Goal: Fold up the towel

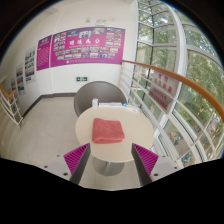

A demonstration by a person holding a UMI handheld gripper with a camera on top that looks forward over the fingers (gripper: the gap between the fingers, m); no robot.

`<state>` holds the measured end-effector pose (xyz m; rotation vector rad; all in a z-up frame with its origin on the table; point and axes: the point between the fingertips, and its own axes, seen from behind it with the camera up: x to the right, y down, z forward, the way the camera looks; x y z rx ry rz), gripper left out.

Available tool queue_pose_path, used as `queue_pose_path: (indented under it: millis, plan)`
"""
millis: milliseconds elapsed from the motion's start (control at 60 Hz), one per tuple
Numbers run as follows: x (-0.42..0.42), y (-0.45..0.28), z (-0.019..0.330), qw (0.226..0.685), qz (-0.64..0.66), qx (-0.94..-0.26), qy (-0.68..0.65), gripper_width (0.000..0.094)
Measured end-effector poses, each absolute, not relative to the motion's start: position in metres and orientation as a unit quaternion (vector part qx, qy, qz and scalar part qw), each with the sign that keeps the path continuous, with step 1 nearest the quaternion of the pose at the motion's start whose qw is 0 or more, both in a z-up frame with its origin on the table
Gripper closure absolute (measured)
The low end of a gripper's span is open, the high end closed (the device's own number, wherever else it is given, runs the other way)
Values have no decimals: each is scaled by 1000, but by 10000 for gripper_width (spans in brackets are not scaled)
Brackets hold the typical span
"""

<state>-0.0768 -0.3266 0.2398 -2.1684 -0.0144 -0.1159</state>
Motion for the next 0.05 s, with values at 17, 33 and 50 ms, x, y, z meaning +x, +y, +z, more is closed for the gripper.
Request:
queue_pose_path:
  millis: [17, 33, 50]
  plan:
    - [-78, -329, 241, 466, -47, -883, -7, 84]
    - [-80, -331, 239, 467, -48, -883, -7, 84]
    - [-81, -333, 241, 466, -47, -883, -8, 85]
